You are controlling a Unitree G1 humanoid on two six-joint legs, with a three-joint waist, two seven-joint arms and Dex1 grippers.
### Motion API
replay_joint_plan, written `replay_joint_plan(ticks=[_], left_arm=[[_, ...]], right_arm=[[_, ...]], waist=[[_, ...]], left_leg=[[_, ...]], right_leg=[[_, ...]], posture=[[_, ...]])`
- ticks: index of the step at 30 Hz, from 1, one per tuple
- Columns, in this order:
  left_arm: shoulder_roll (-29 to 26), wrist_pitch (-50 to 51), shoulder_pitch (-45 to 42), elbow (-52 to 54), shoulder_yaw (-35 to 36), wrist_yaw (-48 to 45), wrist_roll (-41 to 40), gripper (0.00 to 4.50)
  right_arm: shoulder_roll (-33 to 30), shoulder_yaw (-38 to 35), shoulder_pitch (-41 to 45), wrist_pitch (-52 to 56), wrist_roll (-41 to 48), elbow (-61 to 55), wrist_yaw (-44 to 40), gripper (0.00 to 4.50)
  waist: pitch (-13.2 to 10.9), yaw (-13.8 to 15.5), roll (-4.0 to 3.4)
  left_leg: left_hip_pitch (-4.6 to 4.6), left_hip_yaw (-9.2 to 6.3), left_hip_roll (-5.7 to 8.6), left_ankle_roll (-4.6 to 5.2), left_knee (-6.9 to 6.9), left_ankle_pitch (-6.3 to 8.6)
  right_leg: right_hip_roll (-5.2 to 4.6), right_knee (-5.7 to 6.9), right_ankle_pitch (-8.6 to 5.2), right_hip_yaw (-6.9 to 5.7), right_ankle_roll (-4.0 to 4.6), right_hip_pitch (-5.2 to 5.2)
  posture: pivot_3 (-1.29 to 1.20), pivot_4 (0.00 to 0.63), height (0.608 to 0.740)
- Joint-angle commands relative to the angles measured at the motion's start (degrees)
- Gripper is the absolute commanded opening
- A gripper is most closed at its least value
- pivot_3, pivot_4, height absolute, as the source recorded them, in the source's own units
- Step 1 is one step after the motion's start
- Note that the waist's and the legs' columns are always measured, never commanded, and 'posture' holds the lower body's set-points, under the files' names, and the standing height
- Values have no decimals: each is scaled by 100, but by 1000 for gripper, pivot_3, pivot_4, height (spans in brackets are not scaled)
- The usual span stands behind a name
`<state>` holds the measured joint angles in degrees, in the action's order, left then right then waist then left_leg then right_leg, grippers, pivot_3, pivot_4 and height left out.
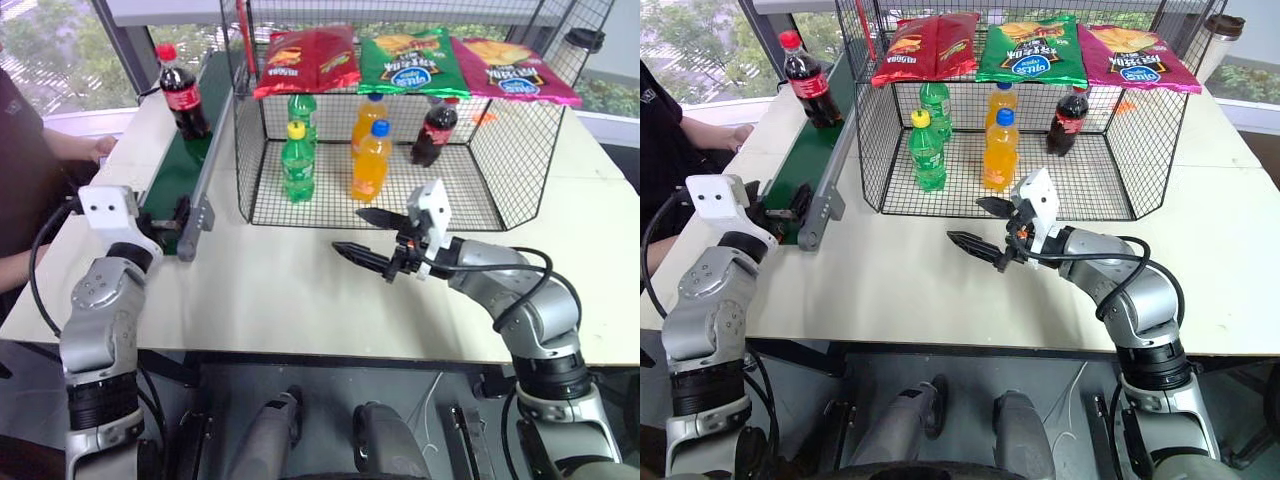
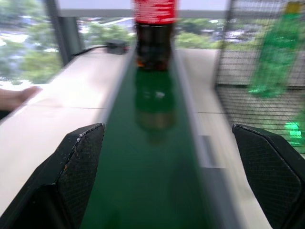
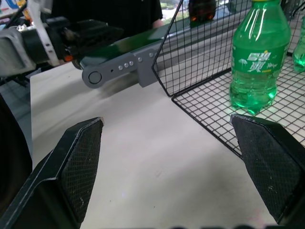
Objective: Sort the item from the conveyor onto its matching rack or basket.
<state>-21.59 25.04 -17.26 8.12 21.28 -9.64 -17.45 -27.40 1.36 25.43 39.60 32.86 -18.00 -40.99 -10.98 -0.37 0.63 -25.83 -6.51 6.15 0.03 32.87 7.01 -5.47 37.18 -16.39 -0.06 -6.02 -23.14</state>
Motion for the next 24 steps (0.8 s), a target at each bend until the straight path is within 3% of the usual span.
replay_joint_plan(ticks=[1,24], left_arm=[[-15,-239,-142,-84,65,95,56,4500],[67,-569,-362,-423,-111,151,142,4500]], right_arm=[[40,-78,90,-40,110,-245,23,4410],[-13,-84,43,-82,29,-209,152,4410]], waist=[[0,-8,0],[0,-12,0]], left_leg=[[0,0,0,0,0,0],[-1,0,0,0,0,0]], right_leg=[[0,0,0,0,0,0],[0,0,9,0,-15,-1]], posture=[[0,150,738],[0,150,738]])
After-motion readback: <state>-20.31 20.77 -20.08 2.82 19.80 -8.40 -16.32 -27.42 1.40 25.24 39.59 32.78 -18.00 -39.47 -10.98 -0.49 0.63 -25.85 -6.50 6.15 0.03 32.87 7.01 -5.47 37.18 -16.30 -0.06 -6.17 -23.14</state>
